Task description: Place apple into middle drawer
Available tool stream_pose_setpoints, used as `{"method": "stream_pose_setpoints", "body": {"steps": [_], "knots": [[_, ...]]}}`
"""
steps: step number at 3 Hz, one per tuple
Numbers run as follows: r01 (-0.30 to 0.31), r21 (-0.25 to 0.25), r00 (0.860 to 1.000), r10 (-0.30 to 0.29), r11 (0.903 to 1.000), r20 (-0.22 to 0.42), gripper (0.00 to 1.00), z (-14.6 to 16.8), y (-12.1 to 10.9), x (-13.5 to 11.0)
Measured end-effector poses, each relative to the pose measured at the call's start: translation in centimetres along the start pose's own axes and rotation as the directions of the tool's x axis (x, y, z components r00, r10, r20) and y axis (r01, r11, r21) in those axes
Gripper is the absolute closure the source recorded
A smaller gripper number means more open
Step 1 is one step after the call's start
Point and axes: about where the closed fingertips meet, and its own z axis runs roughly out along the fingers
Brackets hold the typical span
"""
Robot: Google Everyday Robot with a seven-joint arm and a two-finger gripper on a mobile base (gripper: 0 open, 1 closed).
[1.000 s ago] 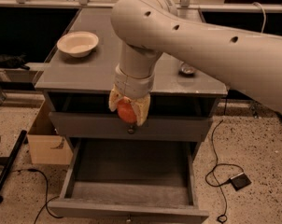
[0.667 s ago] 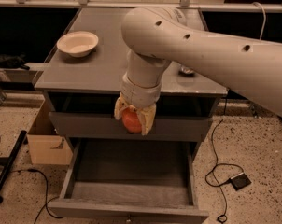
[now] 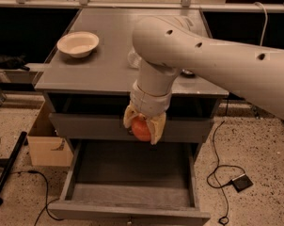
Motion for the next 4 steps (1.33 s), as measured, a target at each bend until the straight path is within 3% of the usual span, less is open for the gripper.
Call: {"method": "stream_pose_setpoints", "body": {"steps": [2,4], "knots": [[-0.129,-0.069,0.99,0.132,0.9892,0.043,1.0,3.0,10.4,-2.8],[-0.111,-0.078,0.992,0.115,0.9908,0.052,1.0,4.2,8.6,-1.9]]}}
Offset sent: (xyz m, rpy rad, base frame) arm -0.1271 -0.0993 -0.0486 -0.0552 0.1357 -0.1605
